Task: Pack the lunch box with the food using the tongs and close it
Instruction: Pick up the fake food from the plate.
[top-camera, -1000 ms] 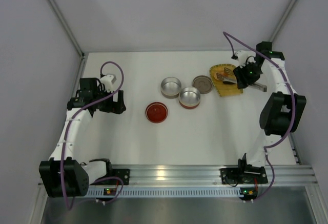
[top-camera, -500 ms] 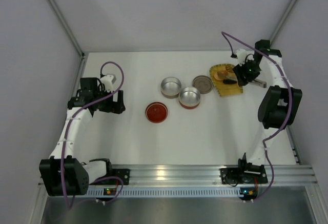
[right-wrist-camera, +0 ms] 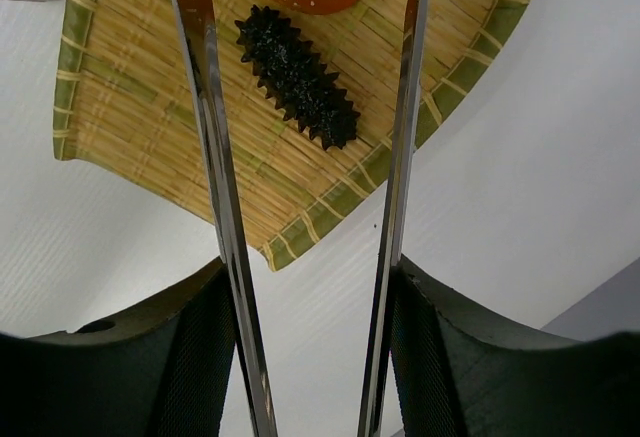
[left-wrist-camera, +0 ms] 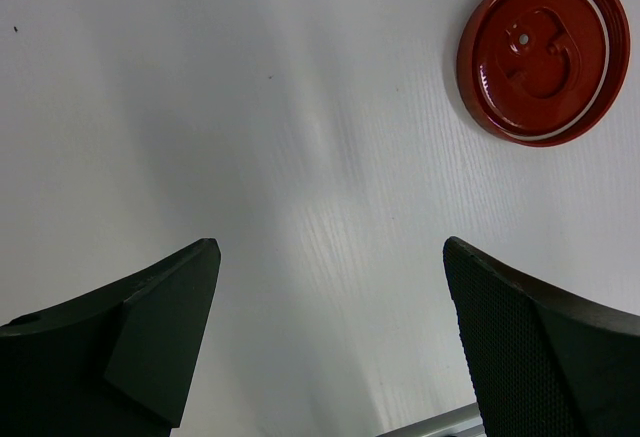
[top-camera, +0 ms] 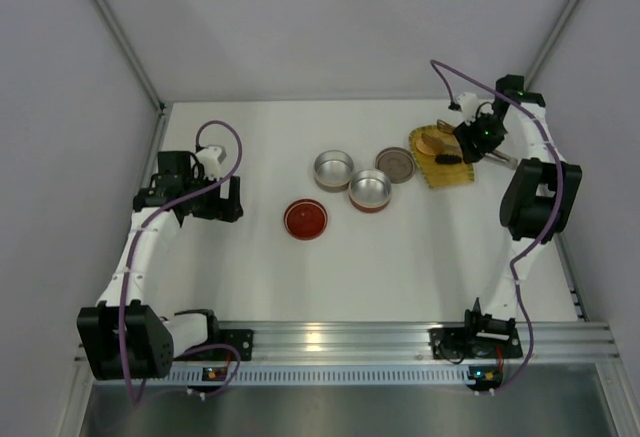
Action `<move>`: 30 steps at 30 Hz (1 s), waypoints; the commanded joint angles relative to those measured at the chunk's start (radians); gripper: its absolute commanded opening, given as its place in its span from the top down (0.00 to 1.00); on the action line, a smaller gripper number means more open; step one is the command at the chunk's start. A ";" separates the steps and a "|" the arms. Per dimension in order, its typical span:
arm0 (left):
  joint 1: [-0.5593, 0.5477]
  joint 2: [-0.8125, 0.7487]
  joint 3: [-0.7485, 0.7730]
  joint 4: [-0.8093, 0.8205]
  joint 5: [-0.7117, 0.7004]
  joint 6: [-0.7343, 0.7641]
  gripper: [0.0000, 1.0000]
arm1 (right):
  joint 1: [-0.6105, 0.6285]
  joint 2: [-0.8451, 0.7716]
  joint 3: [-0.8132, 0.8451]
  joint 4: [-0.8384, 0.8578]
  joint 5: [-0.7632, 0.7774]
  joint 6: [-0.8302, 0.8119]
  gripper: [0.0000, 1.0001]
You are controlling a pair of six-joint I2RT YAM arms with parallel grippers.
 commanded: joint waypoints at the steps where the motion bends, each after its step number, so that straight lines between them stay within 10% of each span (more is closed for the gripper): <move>1: -0.002 0.008 0.009 0.033 0.000 0.010 0.02 | -0.016 0.008 0.040 -0.017 -0.070 -0.045 0.46; 21: -0.003 0.017 0.007 0.030 0.011 0.003 0.02 | -0.022 0.063 0.069 -0.102 0.001 -0.082 0.55; 30: -0.002 0.014 0.013 0.030 0.014 0.001 0.02 | -0.027 0.026 0.076 -0.148 -0.029 -0.102 0.82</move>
